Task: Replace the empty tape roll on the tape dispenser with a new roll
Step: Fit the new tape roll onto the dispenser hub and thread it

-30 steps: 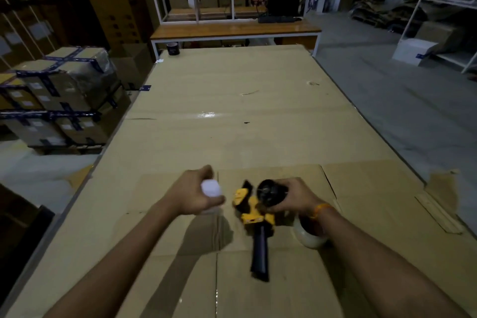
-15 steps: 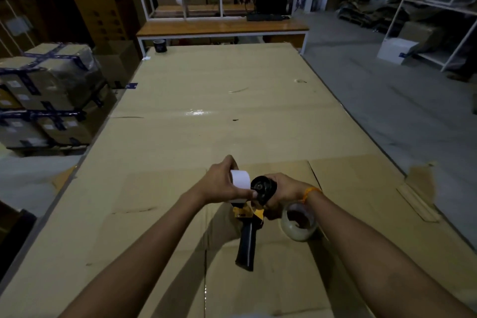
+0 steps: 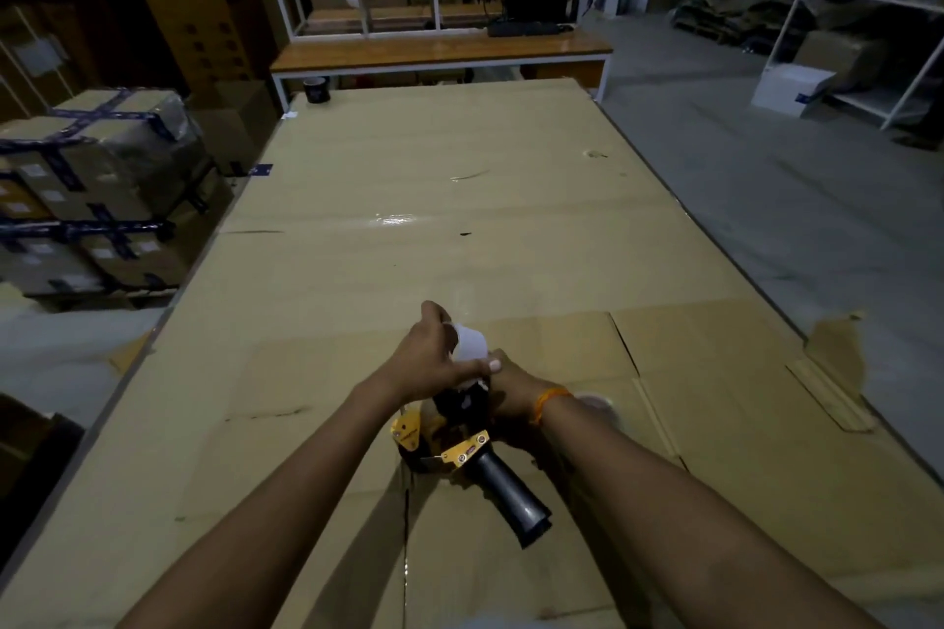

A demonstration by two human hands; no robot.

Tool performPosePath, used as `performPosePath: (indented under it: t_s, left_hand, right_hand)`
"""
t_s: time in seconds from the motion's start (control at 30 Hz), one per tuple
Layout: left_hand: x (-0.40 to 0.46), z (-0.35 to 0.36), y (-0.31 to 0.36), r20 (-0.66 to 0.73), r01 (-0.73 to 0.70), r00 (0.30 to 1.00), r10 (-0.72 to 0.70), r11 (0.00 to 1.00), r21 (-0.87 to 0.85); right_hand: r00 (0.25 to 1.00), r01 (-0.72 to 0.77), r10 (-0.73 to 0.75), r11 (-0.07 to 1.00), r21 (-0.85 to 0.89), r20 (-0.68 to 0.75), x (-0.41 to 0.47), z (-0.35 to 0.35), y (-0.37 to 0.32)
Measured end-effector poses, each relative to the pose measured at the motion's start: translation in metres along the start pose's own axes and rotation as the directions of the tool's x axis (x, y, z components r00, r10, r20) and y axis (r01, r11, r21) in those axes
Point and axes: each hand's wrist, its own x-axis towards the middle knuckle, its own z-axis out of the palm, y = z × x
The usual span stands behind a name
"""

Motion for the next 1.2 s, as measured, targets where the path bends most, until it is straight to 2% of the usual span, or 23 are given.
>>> performPosePath:
  t_s: [0.07,0.13,0.2,0.37,0.47,0.57,0.67,0.77,0.9,1.03,1.2]
  left_hand:
    - [-0.001,0.0,-0.004,-0.025,0.013,1.0,-0.012,1.0,0.023]
    - [-0.002,0.0,-0.008,-0.03,0.028,0.999,-0.027,0.999,0.033]
    - [-0.002,0.002,-0.011,-0.028,0.041,0.999,-0.04,0.998,0.048]
    - [0.001,0.018,-0.003,-0.006,0.075,0.997,-0.075,0.996,0.042]
    - [0.008,0.035,0.012,0.048,0.072,0.996,-0.072,0.997,0.005]
    - [0.018,0.05,0.03,0.067,0.06,0.996,-0.059,0.998,-0.015]
    - [0.024,0.058,0.04,0.075,0.046,0.996,-0.037,0.992,-0.119]
    - [0.021,0.066,0.042,0.055,0.081,0.996,-0.073,0.98,-0.181]
    - [0.004,0.082,0.04,0.079,0.038,0.996,-0.041,0.999,0.038]
    - [-0.024,0.103,0.038,0.285,-0.066,0.958,0.022,0.987,0.146]
    - [-0.052,0.128,0.019,0.333,-0.29,0.927,0.172,0.893,0.345]
  right_hand:
    - [0.997,-0.069,0.069,0.997,0.029,0.018,0.001,0.004,-0.002]
    - [0.997,-0.031,0.032,0.999,-0.013,0.068,-0.003,-0.001,-0.003]
    - [0.998,0.013,-0.012,1.0,-0.02,0.058,-0.006,-0.011,0.006]
    - [0.988,0.136,-0.124,0.98,0.143,-0.09,-0.025,-0.039,0.034]
    - [0.963,0.241,-0.222,0.962,0.126,-0.15,-0.034,-0.049,0.036]
    - [0.944,0.276,-0.252,0.957,0.09,-0.213,-0.037,-0.052,0.041]
    - [0.941,0.229,-0.194,0.968,0.099,-0.279,-0.041,-0.053,0.059]
    - [0.927,0.099,-0.048,0.988,0.119,-0.371,-0.042,-0.06,0.084]
    - [0.904,-0.108,0.133,0.991,0.085,-0.406,-0.036,-0.065,0.113]
    - [0.923,-0.164,0.207,0.974,0.154,-0.325,-0.041,-0.067,0.121]
    - [0.903,-0.18,0.269,0.945,0.271,-0.336,-0.084,-0.065,0.112]
